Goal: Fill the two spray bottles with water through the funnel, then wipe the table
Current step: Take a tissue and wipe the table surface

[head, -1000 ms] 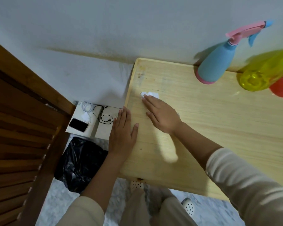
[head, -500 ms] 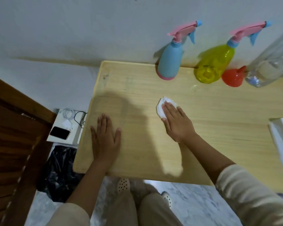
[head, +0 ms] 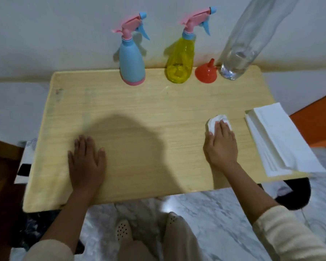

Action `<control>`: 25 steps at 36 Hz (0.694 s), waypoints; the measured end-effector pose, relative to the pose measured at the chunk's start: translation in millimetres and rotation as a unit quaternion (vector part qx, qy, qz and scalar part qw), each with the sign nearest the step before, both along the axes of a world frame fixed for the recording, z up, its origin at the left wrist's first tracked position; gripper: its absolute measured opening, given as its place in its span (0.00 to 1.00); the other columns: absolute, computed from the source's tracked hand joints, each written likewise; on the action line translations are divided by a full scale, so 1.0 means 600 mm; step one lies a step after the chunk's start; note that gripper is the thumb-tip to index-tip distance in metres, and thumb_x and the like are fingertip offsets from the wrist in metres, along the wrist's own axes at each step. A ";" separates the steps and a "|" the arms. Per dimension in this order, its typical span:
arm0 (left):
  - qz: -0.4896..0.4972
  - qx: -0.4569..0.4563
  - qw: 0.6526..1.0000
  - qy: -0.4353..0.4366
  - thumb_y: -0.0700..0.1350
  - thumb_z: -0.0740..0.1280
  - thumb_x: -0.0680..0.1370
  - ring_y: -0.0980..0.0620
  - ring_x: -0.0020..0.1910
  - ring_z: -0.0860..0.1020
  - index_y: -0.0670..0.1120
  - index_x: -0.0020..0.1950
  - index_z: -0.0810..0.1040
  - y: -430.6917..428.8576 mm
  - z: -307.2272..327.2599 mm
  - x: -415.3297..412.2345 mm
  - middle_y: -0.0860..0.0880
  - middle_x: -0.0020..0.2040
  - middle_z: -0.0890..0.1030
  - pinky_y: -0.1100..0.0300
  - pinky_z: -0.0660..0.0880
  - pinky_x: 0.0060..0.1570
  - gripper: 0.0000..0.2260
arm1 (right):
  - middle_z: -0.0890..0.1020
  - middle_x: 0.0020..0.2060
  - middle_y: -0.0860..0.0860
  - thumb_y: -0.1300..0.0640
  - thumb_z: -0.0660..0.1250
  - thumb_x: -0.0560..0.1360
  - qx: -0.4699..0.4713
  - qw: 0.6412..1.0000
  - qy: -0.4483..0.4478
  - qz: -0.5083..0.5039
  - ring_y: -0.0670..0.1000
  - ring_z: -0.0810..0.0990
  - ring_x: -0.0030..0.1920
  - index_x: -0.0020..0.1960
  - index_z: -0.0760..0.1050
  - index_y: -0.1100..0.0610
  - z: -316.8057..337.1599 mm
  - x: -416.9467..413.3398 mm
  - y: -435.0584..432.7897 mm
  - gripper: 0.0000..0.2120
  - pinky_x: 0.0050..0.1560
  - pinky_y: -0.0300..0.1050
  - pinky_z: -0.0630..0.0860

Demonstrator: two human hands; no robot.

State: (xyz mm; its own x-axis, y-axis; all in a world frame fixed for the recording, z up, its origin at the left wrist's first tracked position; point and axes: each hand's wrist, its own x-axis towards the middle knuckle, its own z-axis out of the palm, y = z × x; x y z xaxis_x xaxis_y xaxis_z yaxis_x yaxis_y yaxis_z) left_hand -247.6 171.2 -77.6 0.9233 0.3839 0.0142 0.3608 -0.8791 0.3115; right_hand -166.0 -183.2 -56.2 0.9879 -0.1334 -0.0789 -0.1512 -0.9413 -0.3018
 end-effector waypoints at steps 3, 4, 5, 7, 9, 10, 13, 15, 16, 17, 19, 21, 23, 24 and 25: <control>-0.003 0.006 1.000 -0.003 0.53 0.53 0.77 0.41 0.74 0.59 0.38 0.72 0.65 0.002 -0.001 0.000 0.38 0.74 0.63 0.42 0.53 0.72 0.28 | 0.51 0.77 0.56 0.45 0.45 0.79 0.012 0.999 -0.042 0.023 0.55 0.48 0.77 0.76 0.51 0.59 0.010 0.014 0.002 0.29 0.75 0.49 0.43; -0.005 0.009 1.000 -0.003 0.53 0.53 0.77 0.40 0.74 0.59 0.38 0.72 0.65 0.002 -0.001 0.001 0.38 0.74 0.63 0.42 0.53 0.71 0.28 | 0.50 0.77 0.56 0.45 0.45 0.79 0.013 0.998 -0.044 0.038 0.55 0.47 0.77 0.77 0.51 0.57 0.008 0.020 0.002 0.29 0.75 0.49 0.42; -0.007 0.012 1.000 0.000 0.53 0.52 0.77 0.40 0.74 0.59 0.37 0.72 0.65 0.003 -0.001 0.001 0.38 0.74 0.63 0.42 0.53 0.71 0.28 | 0.49 0.77 0.56 0.45 0.45 0.80 0.014 0.998 -0.036 0.047 0.56 0.45 0.77 0.77 0.51 0.56 0.005 0.025 0.004 0.28 0.75 0.50 0.41; -0.014 0.014 1.000 0.012 0.54 0.51 0.78 0.41 0.75 0.58 0.37 0.73 0.62 0.004 0.002 0.000 0.39 0.75 0.61 0.43 0.52 0.72 0.29 | 0.49 0.77 0.56 0.47 0.45 0.81 0.015 0.999 -0.012 0.034 0.56 0.45 0.77 0.77 0.51 0.54 -0.006 0.031 0.010 0.26 0.75 0.53 0.43; -0.023 0.009 0.999 0.024 0.54 0.51 0.81 0.43 0.76 0.55 0.39 0.75 0.59 0.007 0.002 -0.001 0.40 0.77 0.57 0.45 0.49 0.73 0.27 | 0.51 0.77 0.55 0.48 0.45 0.82 0.015 1.000 -0.014 -0.002 0.56 0.46 0.77 0.77 0.53 0.54 -0.015 0.029 0.021 0.25 0.75 0.53 0.45; -0.028 0.003 0.999 0.031 0.53 0.52 0.82 0.44 0.77 0.53 0.39 0.76 0.57 0.010 0.001 -0.002 0.42 0.77 0.55 0.46 0.48 0.74 0.26 | 0.52 0.77 0.55 0.49 0.45 0.82 0.017 0.999 -0.021 -0.019 0.56 0.47 0.77 0.77 0.53 0.55 -0.017 0.026 0.029 0.24 0.76 0.53 0.45; -0.057 -0.015 0.997 0.040 0.52 0.54 0.82 0.46 0.77 0.49 0.41 0.77 0.54 0.024 0.003 -0.005 0.43 0.78 0.52 0.48 0.46 0.74 0.27 | 0.54 0.77 0.56 0.53 0.46 0.82 0.023 0.997 -0.029 -0.064 0.56 0.48 0.77 0.76 0.53 0.59 -0.020 0.009 0.065 0.24 0.76 0.51 0.46; -0.092 -0.014 0.995 0.045 0.53 0.55 0.81 0.47 0.77 0.49 0.41 0.77 0.52 0.041 0.005 -0.014 0.44 0.78 0.51 0.50 0.45 0.74 0.29 | 0.54 0.76 0.57 0.53 0.47 0.82 0.028 0.995 -0.030 -0.093 0.56 0.49 0.77 0.76 0.52 0.61 -0.020 -0.002 0.094 0.24 0.75 0.51 0.47; -0.104 -0.011 0.993 0.046 0.55 0.55 0.81 0.48 0.77 0.48 0.41 0.77 0.52 0.053 0.006 -0.020 0.45 0.78 0.50 0.51 0.45 0.74 0.30 | 0.53 0.76 0.58 0.53 0.48 0.82 0.030 0.993 -0.032 -0.107 0.57 0.50 0.77 0.76 0.52 0.62 -0.020 -0.006 0.111 0.25 0.75 0.51 0.47; -0.110 -0.011 0.993 0.048 0.57 0.55 0.81 0.48 0.77 0.48 0.42 0.77 0.51 0.067 0.006 -0.026 0.45 0.78 0.50 0.51 0.45 0.74 0.31 | 0.53 0.76 0.59 0.52 0.49 0.82 0.034 0.992 -0.033 -0.120 0.57 0.50 0.76 0.76 0.52 0.62 -0.018 -0.009 0.128 0.26 0.75 0.52 0.47; -0.118 -0.010 0.992 0.048 0.62 0.51 0.79 0.48 0.77 0.48 0.42 0.78 0.51 0.097 0.005 -0.041 0.46 0.78 0.50 0.51 0.44 0.74 0.34 | 0.53 0.76 0.59 0.51 0.51 0.81 0.047 0.988 -0.036 -0.144 0.58 0.50 0.76 0.76 0.51 0.63 -0.015 -0.015 0.167 0.27 0.75 0.52 0.47; -0.131 -0.014 0.990 0.041 0.64 0.47 0.76 0.49 0.77 0.49 0.43 0.77 0.52 0.127 0.002 -0.058 0.47 0.78 0.51 0.51 0.43 0.73 0.36 | 0.53 0.76 0.59 0.50 0.52 0.81 0.057 0.987 -0.036 -0.148 0.57 0.49 0.77 0.76 0.50 0.64 -0.014 -0.021 0.213 0.29 0.75 0.52 0.46; -0.141 -0.027 0.989 0.037 0.64 0.46 0.75 0.51 0.77 0.47 0.43 0.78 0.52 0.155 0.001 -0.074 0.48 0.78 0.49 0.55 0.41 0.73 0.37 | 0.52 0.77 0.59 0.50 0.51 0.81 0.054 0.990 -0.034 -0.128 0.57 0.49 0.77 0.76 0.49 0.64 -0.017 -0.029 0.266 0.29 0.75 0.50 0.45; -0.146 -0.031 0.988 0.036 0.64 0.45 0.76 0.53 0.76 0.46 0.43 0.78 0.51 0.167 0.001 -0.082 0.48 0.78 0.49 0.56 0.39 0.73 0.36 | 0.52 0.77 0.59 0.50 0.51 0.81 0.050 0.992 -0.034 -0.112 0.57 0.48 0.77 0.76 0.49 0.64 -0.020 -0.033 0.295 0.29 0.75 0.50 0.45; -0.151 -0.031 0.987 0.033 0.63 0.45 0.76 0.54 0.76 0.45 0.43 0.78 0.52 0.177 0.001 -0.089 0.48 0.78 0.49 0.57 0.39 0.72 0.35 | 0.52 0.77 0.59 0.50 0.50 0.81 0.047 0.994 -0.035 -0.095 0.57 0.49 0.77 0.76 0.49 0.64 -0.022 -0.036 0.324 0.29 0.75 0.49 0.45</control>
State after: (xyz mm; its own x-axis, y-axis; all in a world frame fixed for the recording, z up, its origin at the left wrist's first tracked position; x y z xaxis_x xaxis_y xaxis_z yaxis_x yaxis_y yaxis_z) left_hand -300.9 277.7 -77.2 0.9939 0.0891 -0.0644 0.1062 -0.9294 0.3534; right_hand -187.7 11.0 -69.5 0.9489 -0.3139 -0.0318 -0.2995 -0.8647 -0.4032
